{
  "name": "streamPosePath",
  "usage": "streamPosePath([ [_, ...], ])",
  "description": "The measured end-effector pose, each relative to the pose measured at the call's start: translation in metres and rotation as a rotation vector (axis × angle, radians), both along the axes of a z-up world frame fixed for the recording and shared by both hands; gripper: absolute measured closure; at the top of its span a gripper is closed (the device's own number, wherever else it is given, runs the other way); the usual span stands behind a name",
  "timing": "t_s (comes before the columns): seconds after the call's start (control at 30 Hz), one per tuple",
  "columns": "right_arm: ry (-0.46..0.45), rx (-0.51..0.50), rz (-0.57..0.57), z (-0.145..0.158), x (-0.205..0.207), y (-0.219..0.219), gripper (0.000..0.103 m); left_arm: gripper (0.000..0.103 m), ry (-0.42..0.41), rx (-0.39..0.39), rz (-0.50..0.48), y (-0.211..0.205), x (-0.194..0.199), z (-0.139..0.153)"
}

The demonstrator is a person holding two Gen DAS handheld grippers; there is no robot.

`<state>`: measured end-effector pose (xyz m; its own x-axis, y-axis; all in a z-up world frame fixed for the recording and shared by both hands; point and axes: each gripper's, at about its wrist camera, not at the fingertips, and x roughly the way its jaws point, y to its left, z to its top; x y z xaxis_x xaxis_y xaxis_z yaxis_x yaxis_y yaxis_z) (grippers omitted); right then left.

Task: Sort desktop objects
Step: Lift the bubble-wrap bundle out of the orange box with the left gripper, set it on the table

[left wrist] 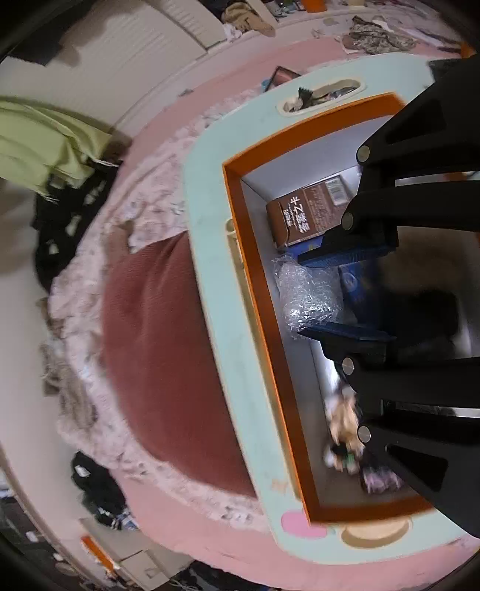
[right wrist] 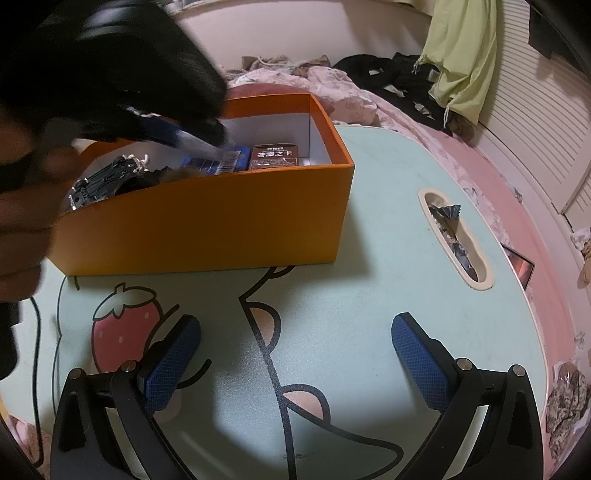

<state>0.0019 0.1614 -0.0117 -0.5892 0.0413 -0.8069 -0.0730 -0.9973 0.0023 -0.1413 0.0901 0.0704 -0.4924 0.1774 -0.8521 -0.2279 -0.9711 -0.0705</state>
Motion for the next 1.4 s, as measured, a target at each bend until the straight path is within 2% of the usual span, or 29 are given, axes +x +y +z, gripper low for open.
streamPosePath([
  [0.1, 0.001, -0.001, -0.002, 0.0, 0.0, -0.001, 0.0, 0.072, 0.069, 0.082, 0.0, -0.028, 0.031, 0.03],
  [0.13, 0.002, -0.001, -0.002, -0.001, 0.002, 0.001, 0.0, 0.072, 0.11, 0.119, -0.002, -0.042, 0.052, 0.044],
  [0.2, 0.003, -0.002, -0.004, -0.002, 0.002, 0.003, 0.0, 0.072, 0.172, 0.142, -0.005, -0.059, 0.086, 0.061],
  [0.27, 0.003, -0.002, -0.005, -0.002, 0.002, 0.003, 0.0, 0.072, 0.21, 0.114, -0.012, -0.07, 0.11, 0.069],
  [0.3, 0.003, -0.002, -0.005, -0.002, 0.002, 0.004, 0.0, 0.072, 0.231, 0.074, -0.014, -0.074, 0.128, 0.065],
  [0.4, 0.004, -0.002, -0.005, -0.002, 0.002, 0.004, 0.0, 0.072, 0.207, 0.008, -0.026, -0.073, 0.149, 0.04],
  [0.5, 0.004, -0.001, -0.008, -0.002, 0.002, 0.007, 0.0, 0.072, 0.12, 0.031, -0.037, -0.066, 0.145, -0.002],
  [0.6, 0.004, -0.001, -0.009, -0.003, 0.002, 0.007, 0.0, 0.067, 0.119, 0.03, 0.022, -0.064, 0.138, -0.024],
  [0.7, 0.004, -0.001, -0.009, -0.002, 0.001, 0.007, 0.0, 0.052, 0.125, 0.063, 0.059, -0.07, 0.136, -0.025],
  [0.77, 0.005, -0.001, -0.01, -0.003, 0.002, 0.007, 0.0, 0.022, 0.186, 0.092, 0.076, -0.082, 0.149, -0.018],
  [0.8, 0.005, -0.001, -0.01, -0.002, 0.001, 0.006, 0.0, 0.017, 0.218, 0.086, 0.087, -0.087, 0.157, -0.014],
  [0.9, 0.005, -0.001, -0.01, -0.003, 0.002, 0.007, 0.0, 0.016, 0.254, 0.011, 0.082, -0.094, 0.173, -0.012],
  [0.93, 0.006, -0.001, -0.009, -0.003, 0.002, 0.007, 0.0, 0.016, 0.246, -0.029, 0.068, -0.094, 0.177, -0.017],
  [1.0, 0.005, 0.0, -0.009, -0.003, 0.002, 0.007, 0.0, 0.016, 0.201, -0.056, 0.055, -0.092, 0.173, -0.028],
  [1.07, 0.004, 0.0, -0.009, -0.004, 0.001, 0.007, 0.0, 0.015, 0.125, -0.055, 0.056, -0.092, 0.17, -0.045],
  [1.13, 0.003, 0.001, -0.009, -0.004, -0.001, 0.009, 0.0, 0.0, 0.065, -0.056, 0.077, -0.094, 0.159, -0.054],
  [1.17, 0.004, 0.0, -0.009, -0.004, -0.001, 0.01, 0.0, 0.0, 0.054, -0.054, 0.086, -0.096, 0.155, -0.054],
  [1.33, 0.005, -0.002, -0.009, -0.004, -0.001, 0.01, 0.0, 0.0, 0.068, -0.049, 0.093, -0.097, 0.145, -0.056],
  [1.4, 0.027, -0.042, -0.008, -0.001, 0.001, 0.014, 0.003, 0.0, 0.073, -0.047, 0.093, -0.099, 0.146, -0.058],
])
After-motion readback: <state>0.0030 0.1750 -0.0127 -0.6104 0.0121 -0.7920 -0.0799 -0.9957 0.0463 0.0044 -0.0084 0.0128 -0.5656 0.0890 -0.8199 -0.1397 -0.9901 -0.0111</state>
